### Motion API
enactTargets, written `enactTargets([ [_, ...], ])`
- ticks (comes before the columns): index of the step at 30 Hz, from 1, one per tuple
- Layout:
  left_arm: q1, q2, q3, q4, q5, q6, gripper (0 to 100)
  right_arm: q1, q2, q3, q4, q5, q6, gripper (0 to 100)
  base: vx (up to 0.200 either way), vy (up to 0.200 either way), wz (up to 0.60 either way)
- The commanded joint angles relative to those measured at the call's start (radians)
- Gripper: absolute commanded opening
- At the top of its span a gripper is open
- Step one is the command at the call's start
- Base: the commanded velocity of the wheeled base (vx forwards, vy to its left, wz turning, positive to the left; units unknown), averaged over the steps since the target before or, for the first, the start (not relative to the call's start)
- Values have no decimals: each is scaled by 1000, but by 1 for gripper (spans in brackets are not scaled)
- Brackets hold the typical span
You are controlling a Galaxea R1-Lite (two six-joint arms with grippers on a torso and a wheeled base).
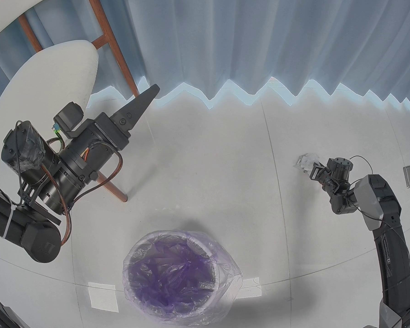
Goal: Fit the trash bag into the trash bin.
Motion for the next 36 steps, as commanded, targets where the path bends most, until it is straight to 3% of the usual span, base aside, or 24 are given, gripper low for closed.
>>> enactTargets([
  [1, -6, -16, 0, 0, -1, 0, 100, -9, -125, 145, -93, -5, 23, 0, 0, 0, 0],
  [2, -6, -18, 0, 0, -1, 0, 100, -11, -141, 166, -102, -5, 25, 0, 0, 0, 0],
  [5, -18, -44, 2, 8, -1, 0, 100, -11, -383, 482, -177, 7, 58, 0, 0, 0, 0],
  [8, -35, -59, 18, 9, -2, -2, 100, 9, -616, 796, -193, 76, 106, 0, 0, 0, 0],
  [9, -35, -59, 18, 9, -2, -2, 100, 9, -616, 796, -193, 76, 106, 0, 0, 0, 0],
  [10, -49, -64, 26, 11, -2, -2, 100, 48, -793, 1022, -193, 154, 140, 0, 0, 0, 0],
  [13, -61, -66, 31, 4, -1, -2, 100, 111, -1020, 1267, -188, 282, 198, 0, -133, 0, 0],
  [15, -69, -67, 34, 3, 2, -2, 100, 166, -1141, 1376, -185, 328, 235, 0, -200, 0, 0],
  [16, -71, -67, 34, 3, 2, -2, 100, 170, -1150, 1384, -183, 329, 238, 0, -200, 0, 0],
  [21, -84, -78, 49, 3, -2, -2, 100, 350, -1304, 1533, -190, 354, 335, 0, -200, 0, 0],
  [26, -89, -79, 49, 1, -2, -2, 100, 463, -1399, 1583, -176, 469, 474, 0, -200, 0, 0],
  [33, -45, -76, 147, -2, -59, -12, 100, 609, -1359, 1608, -182, 469, 485, 0, -86, 0, 0],
  [36, -60, -93, 160, -2, -59, -32, 100, 672, -1360, 1616, -179, 469, 486, 0, 0, 0, 0],
])
